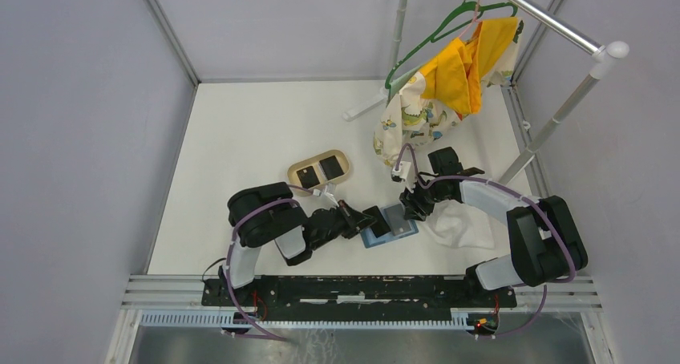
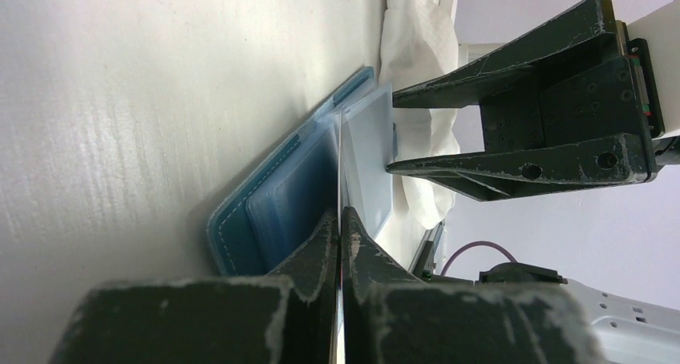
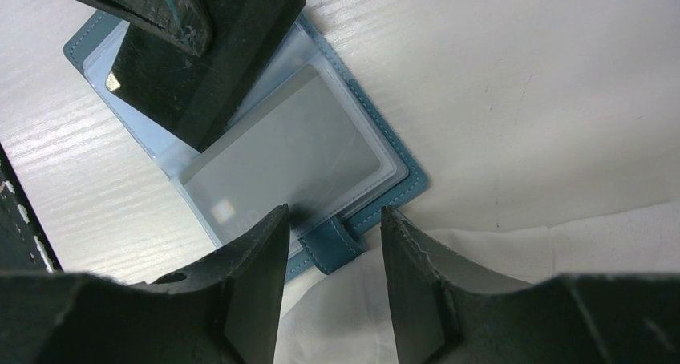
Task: Put the credit cards into the card holder
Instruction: Insert the credit card into the card holder.
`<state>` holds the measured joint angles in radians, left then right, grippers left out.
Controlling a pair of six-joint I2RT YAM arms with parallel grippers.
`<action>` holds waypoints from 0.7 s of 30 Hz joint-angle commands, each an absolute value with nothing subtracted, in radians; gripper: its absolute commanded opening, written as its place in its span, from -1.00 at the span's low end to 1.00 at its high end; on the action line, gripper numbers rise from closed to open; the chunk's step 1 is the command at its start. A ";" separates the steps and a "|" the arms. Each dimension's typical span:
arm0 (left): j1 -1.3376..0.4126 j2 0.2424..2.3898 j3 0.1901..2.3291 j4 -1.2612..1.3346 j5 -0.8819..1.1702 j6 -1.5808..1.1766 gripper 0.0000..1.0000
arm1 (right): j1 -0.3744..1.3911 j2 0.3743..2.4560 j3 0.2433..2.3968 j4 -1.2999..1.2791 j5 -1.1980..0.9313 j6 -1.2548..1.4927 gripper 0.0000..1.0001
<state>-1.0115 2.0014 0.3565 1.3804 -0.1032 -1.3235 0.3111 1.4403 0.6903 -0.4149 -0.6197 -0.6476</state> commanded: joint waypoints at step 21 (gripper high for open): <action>-1.021 1.989 0.325 1.511 -0.123 -1.367 -0.96 | 0.305 1.456 0.691 -0.422 -0.591 -0.655 0.02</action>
<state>-1.0168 2.0300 0.3305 1.4742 -0.1028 -1.3430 0.3111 1.4414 0.6903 -0.4164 -0.6205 -0.6476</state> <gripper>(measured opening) 0.033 0.509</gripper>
